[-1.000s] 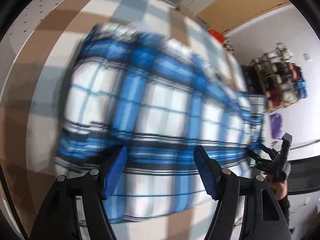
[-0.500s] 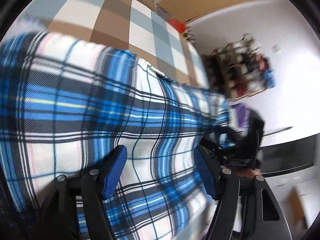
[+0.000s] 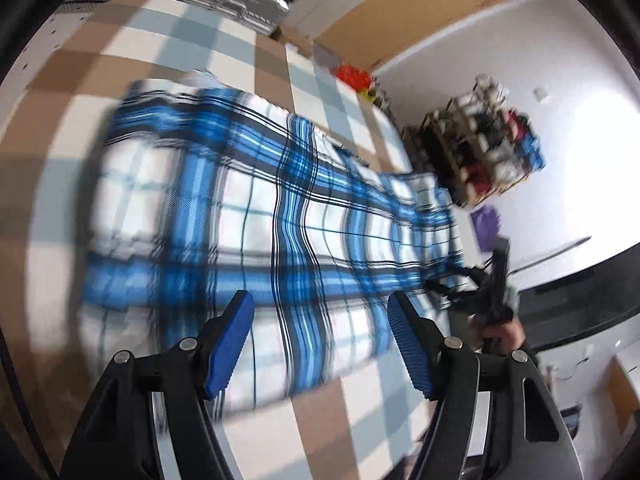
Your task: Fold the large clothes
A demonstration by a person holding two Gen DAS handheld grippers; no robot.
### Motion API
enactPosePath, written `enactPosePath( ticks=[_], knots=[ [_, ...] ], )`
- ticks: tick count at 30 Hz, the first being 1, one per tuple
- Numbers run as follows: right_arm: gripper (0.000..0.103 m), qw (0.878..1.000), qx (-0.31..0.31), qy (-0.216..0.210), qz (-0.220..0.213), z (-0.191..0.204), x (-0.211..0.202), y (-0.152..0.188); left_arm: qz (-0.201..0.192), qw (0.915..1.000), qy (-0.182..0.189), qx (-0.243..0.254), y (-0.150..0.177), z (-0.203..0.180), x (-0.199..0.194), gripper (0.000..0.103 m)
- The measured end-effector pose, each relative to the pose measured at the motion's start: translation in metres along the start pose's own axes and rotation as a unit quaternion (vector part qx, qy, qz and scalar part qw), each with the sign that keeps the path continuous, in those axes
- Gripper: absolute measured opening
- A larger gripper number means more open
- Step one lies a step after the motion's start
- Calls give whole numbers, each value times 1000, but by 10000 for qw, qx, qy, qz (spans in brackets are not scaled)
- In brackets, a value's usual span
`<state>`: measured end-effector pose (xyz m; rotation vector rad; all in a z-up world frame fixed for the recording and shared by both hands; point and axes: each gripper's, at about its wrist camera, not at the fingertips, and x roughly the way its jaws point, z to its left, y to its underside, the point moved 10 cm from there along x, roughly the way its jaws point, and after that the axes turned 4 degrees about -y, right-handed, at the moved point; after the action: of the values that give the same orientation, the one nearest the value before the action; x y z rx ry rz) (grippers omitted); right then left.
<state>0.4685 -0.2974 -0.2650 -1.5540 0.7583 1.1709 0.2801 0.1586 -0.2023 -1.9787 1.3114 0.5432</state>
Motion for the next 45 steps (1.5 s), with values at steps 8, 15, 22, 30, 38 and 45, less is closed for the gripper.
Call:
enactPosePath(
  ticks=[8, 15, 22, 30, 38, 45],
  knots=[
    [103, 9838, -1227, -235, -1288, 124, -99, -3, -548, 9985, 6, 2, 42, -2, -29, 65],
    [103, 9781, -997, -1198, -1378, 176, -107, 35, -619, 9966, 56, -543, 50, 16, -15, 76],
    [103, 9492, 763, -2751, -1322, 168, -100, 86, -684, 9892, -17, -1299, 37, 33, 9, 76],
    [103, 9172, 2040, -3188, -1242, 96, -89, 106, -859, 9817, -377, -1660, 27, 40, 9, 76],
    [103, 8546, 3779, -3356, -1194, 4, -61, 98, -883, 9750, -538, -1964, 53, 52, 2, 76],
    [103, 8288, 4389, -3283, -1123, -17, -34, 75, -1049, 9658, -521, -2313, 36, 67, -4, 79]
  ],
)
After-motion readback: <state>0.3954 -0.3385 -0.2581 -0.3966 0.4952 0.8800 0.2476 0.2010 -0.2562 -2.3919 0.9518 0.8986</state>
